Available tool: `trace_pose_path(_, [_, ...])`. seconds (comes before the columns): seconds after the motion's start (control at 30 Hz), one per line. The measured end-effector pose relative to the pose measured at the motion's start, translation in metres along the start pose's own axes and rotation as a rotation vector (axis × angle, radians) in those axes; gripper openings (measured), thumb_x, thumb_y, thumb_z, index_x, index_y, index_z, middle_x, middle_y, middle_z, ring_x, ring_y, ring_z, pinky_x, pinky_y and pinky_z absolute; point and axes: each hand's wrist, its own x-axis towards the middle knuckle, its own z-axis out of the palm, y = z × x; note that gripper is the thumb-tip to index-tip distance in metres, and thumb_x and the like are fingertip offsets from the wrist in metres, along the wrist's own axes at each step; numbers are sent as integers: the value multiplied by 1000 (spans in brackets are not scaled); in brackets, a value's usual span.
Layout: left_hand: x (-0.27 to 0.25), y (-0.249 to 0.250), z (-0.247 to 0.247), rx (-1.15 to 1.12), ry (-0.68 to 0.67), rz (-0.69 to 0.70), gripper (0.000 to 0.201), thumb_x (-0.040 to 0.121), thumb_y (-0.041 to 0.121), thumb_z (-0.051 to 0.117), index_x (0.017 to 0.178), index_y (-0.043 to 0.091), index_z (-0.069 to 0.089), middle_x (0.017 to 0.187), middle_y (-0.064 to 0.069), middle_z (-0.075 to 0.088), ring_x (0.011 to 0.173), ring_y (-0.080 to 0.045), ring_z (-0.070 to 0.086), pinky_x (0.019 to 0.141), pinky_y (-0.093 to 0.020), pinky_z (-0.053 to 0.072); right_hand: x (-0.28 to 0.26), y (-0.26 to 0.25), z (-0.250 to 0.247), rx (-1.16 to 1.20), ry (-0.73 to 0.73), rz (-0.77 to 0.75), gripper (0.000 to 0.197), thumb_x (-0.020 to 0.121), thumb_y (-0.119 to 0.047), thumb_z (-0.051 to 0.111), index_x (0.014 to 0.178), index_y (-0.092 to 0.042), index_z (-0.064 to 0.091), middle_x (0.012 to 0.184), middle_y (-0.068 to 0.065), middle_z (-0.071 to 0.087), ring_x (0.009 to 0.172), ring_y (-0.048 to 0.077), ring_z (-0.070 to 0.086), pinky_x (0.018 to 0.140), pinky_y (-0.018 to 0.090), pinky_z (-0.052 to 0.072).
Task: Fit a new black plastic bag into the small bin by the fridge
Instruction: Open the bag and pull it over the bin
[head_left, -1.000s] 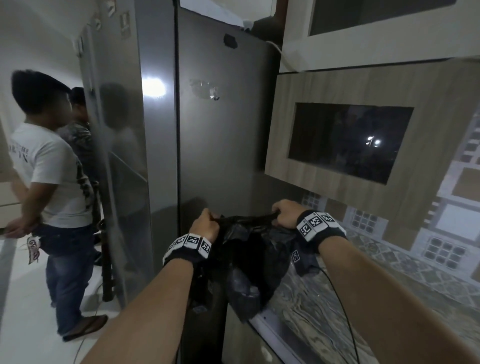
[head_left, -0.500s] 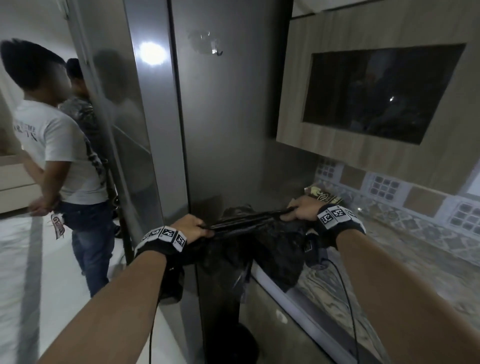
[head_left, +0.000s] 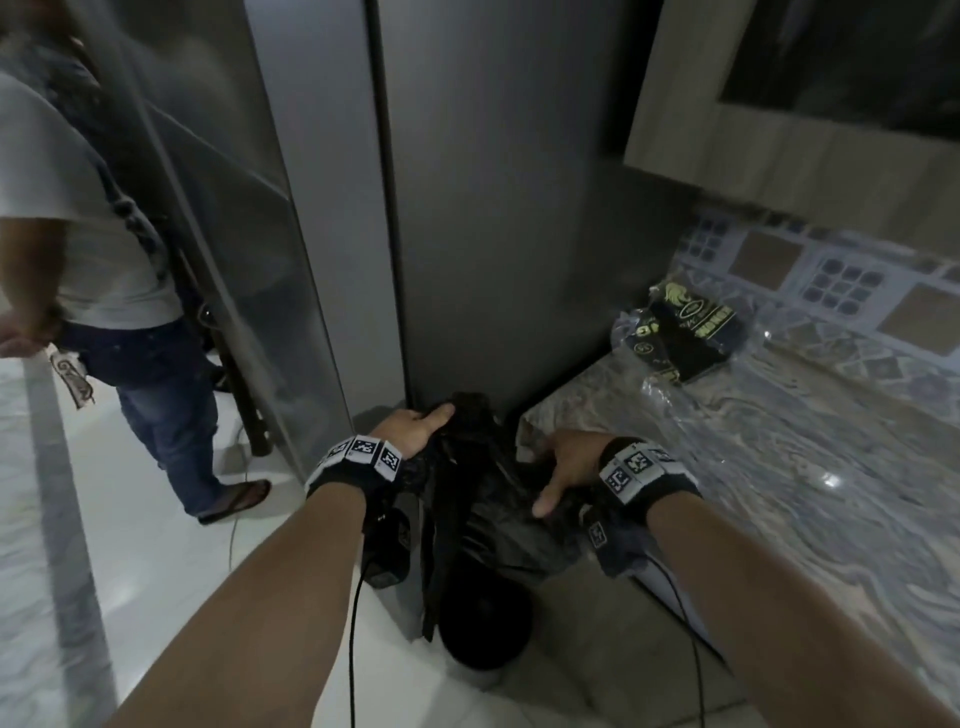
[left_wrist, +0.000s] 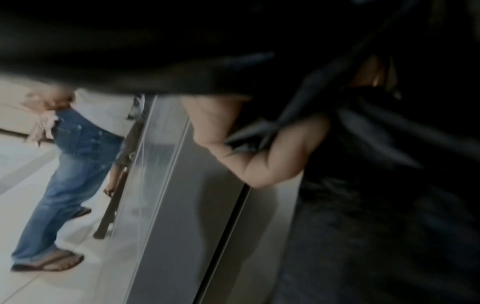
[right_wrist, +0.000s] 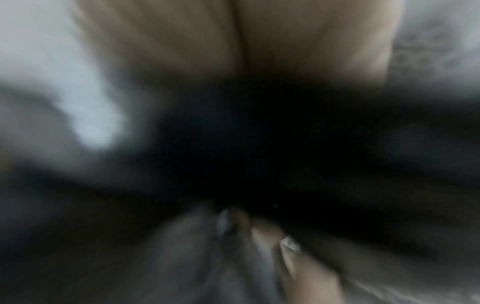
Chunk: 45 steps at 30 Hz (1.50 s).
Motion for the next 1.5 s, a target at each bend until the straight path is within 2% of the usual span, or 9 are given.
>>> trace_pose_path(0.1, [20,-12,5,120,-157,0,87,52,81,67,119,24,65,117,1,66,104,-22,61,97,-33,45,30,7,12,-21,135,66,63,80,-19,75,135,-9,47,139,12,50,124,31,49,97,33,44])
trace_pose_path(0.3, [63,-40,39,424,-218,24,20,69,25,82,82,15,70,93,-11,74,90,-26,69,78,-33,53,75,61,25,160,190,107,39,90,-15,60,128,-16,53,117,8,52,106,28,54,63,24,39])
trace_pose_path(0.5, [105,-84,93,323,-169,-132,26,75,30,76,90,10,68,90,-10,66,94,-29,66,74,-29,46,143,98,78,138,153,190,40,91,-19,54,129,-7,53,132,13,57,120,31,53,97,33,42])
trace_pose_path(0.73, [174,-173,182,-36,-151,-289,36,74,30,77,105,13,71,95,-9,69,87,-26,64,81,-30,47,253,154,157,247,164,216,34,91,-21,47,120,-12,61,125,12,62,116,32,57,97,37,46])
trace_pose_path(0.87, [216,-235,246,-250,-96,-345,29,76,20,77,102,8,72,97,-15,70,97,-32,66,89,-37,50,316,191,216,451,132,283,28,92,-22,49,118,-13,55,98,13,64,87,28,61,75,34,46])
trace_pose_path(0.97, [252,-288,294,-234,-48,-291,31,74,28,74,99,10,73,93,-13,71,101,-33,66,89,-38,51,366,223,265,450,178,318,14,88,-9,50,99,-11,58,81,8,57,76,26,55,70,32,43])
trace_pose_path(1.2, [305,-397,367,314,-81,-35,62,66,69,53,112,28,54,113,-4,63,101,-31,64,80,-35,50,464,279,376,267,242,325,39,88,-17,54,127,-19,57,130,9,59,120,29,54,95,38,47])
trace_pose_path(1.4, [319,-473,388,573,-251,133,16,77,24,43,91,22,51,102,-12,45,86,-41,59,47,-43,54,486,304,425,224,231,348,52,84,-36,59,133,-24,48,129,6,56,122,29,48,95,38,47])
trace_pose_path(1.5, [302,-475,391,609,-346,37,40,77,40,21,108,28,44,122,-16,52,108,-45,57,83,-52,53,475,309,436,297,210,358,41,85,-35,56,125,-26,55,121,5,64,111,27,60,89,34,50])
